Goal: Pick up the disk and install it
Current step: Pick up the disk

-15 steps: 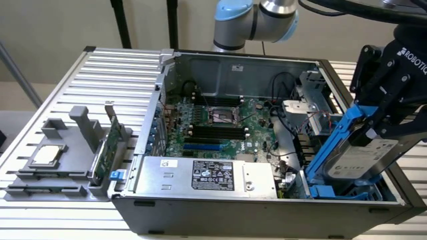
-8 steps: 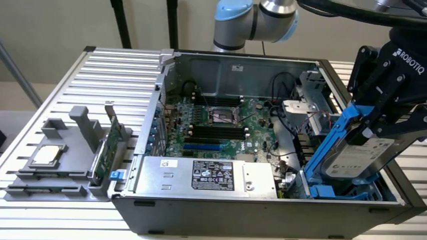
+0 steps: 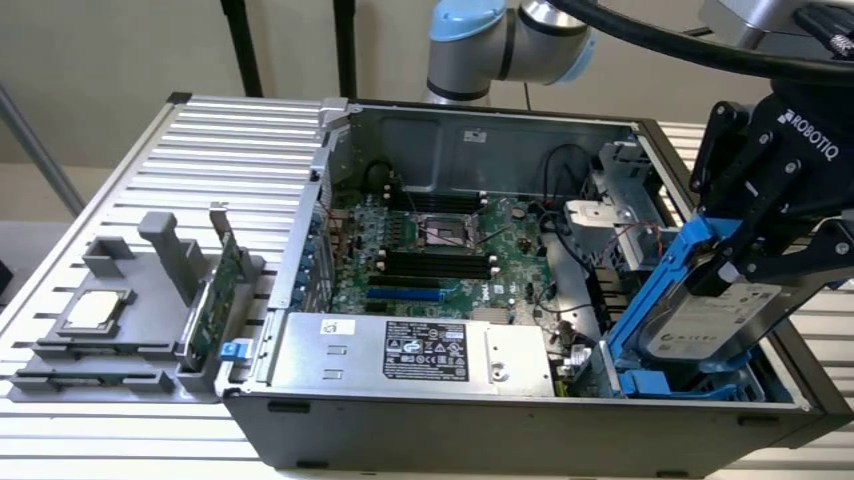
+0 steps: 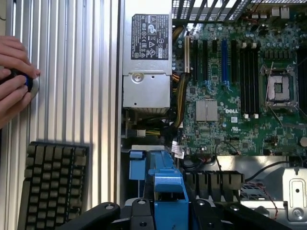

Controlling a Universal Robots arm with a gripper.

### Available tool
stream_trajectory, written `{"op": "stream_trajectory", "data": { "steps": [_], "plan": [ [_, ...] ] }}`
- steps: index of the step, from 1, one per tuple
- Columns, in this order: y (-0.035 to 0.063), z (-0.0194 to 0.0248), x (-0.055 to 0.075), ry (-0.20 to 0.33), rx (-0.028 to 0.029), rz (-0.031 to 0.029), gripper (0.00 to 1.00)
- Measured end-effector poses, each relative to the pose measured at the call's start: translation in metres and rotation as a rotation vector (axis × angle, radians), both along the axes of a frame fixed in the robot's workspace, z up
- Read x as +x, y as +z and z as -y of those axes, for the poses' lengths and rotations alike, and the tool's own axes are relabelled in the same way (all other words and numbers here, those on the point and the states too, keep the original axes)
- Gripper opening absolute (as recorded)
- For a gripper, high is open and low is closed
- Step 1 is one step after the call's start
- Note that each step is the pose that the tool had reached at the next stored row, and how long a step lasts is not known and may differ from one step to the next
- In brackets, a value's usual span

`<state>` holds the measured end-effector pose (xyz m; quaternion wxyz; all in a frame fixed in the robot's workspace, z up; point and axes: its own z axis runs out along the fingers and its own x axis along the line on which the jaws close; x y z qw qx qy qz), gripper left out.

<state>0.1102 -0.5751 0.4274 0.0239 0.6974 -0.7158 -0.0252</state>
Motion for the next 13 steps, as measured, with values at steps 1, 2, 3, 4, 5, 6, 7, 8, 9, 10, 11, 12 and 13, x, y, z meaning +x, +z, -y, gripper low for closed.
{"op": "stream_trajectory", "data": {
  "steps": [1,2,3,4,5,6,7,8,9,10,11,12,13],
  "plan": [
    [-0.0008,0.0,0.0,0.0,0.0001,-0.001,0.33],
    [-0.0017,0.0,0.001,0.0,0.0002,-0.0021,0.33],
    [-0.0027,0.0001,0.002,0.0,0.0,-0.0033,0.33],
    [-0.0036,0.0,0.003,0.0,0.0001,-0.0042,0.33],
    [-0.0046,0.0,0.003,0.0,0.0002,-0.0043,0.33],
    [-0.0058,0.0,0.004,0.0,0.0001,-0.0048,0.33],
    [-0.0071,0.0,0.004,0.0,0.0002,-0.0058,0.33],
    [-0.0084,0.0,0.004,0.0,0.0002,-0.0066,0.33],
    [-0.0093,0.0,0.004,0.0,0.0003,-0.0068,0.33],
    [-0.01,0.0,0.004,0.0,0.0008,-0.007,0.33],
    [-0.0108,0.0,0.004,0.0,0.0013,-0.007,0.33],
    [-0.0118,0.0,0.004,0.0,0.0019,-0.0071,0.33],
    [-0.0131,0.0,0.004,0.0,0.0027,-0.007,0.33]
  ]
}}
